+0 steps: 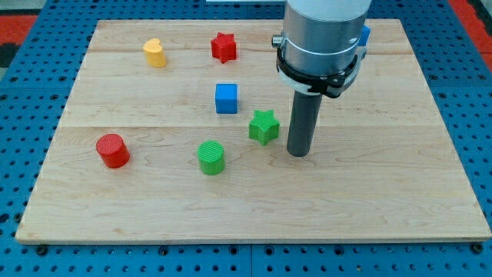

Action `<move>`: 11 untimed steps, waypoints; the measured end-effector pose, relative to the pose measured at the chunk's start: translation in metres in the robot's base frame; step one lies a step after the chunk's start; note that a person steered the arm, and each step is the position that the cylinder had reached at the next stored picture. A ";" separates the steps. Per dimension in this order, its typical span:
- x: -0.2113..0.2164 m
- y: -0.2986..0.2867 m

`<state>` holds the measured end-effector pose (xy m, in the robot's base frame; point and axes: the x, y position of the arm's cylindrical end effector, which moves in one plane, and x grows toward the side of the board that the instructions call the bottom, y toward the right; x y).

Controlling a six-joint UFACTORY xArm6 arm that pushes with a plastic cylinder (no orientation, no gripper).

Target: Slide the green star closer to the red star

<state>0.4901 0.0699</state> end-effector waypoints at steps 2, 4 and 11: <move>-0.052 -0.029; -0.021 0.006; -0.219 -0.050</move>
